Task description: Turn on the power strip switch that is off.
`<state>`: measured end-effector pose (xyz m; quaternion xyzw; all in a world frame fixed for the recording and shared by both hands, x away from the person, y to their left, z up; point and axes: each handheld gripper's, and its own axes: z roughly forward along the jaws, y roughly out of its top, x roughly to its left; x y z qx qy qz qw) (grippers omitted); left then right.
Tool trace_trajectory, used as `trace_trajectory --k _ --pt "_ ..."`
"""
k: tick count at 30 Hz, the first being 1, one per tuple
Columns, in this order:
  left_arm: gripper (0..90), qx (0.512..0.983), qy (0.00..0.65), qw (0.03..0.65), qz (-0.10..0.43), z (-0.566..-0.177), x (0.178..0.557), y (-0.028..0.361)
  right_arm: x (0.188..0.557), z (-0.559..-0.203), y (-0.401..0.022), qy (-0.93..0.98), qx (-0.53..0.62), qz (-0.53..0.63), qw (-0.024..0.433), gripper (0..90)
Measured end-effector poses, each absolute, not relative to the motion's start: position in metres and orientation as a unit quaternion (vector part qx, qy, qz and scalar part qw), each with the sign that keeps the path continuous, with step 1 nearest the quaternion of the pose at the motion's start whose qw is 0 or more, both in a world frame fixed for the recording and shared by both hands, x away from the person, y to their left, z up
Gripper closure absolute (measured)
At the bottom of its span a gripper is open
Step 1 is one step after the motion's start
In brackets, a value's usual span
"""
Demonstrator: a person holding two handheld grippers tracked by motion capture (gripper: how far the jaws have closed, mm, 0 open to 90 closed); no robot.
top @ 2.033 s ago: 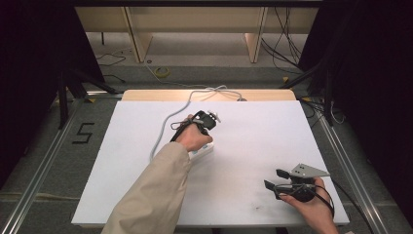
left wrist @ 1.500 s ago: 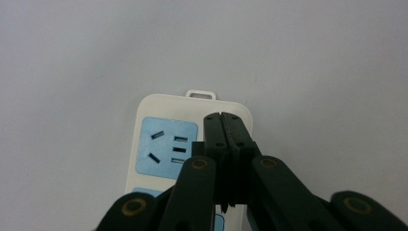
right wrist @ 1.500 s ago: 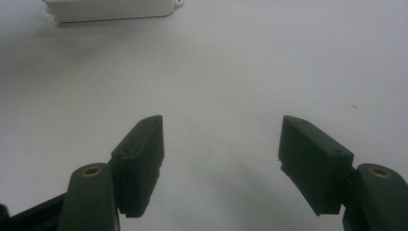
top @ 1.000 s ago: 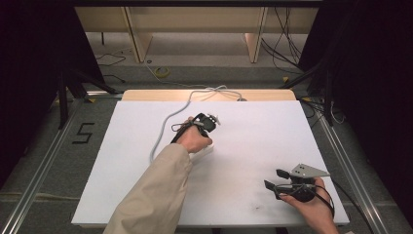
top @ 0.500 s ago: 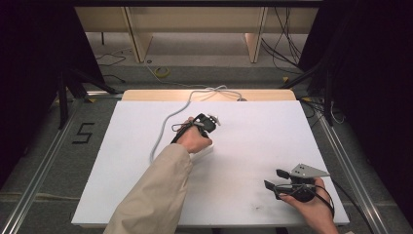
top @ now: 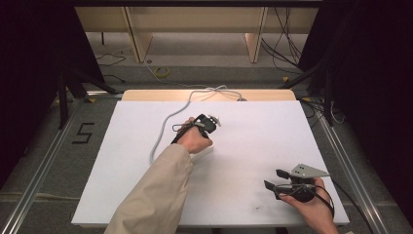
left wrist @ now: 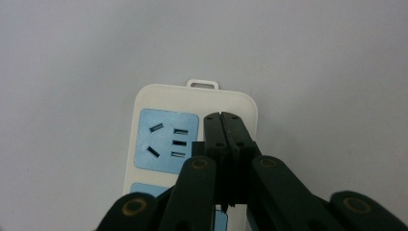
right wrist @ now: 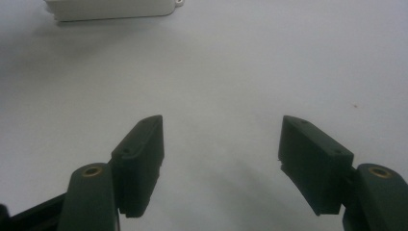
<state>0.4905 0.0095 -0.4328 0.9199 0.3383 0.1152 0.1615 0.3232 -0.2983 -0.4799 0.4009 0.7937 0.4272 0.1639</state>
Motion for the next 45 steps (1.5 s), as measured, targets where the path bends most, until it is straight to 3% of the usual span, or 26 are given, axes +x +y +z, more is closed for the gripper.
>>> trace_trajectory --k 45 --pt "90.0 0.926 0.328 0.138 0.125 -0.4345 0.4902 0.0027 0.3232 -0.4803 -0.2972 0.795 0.399 0.426 0.164 33.8"
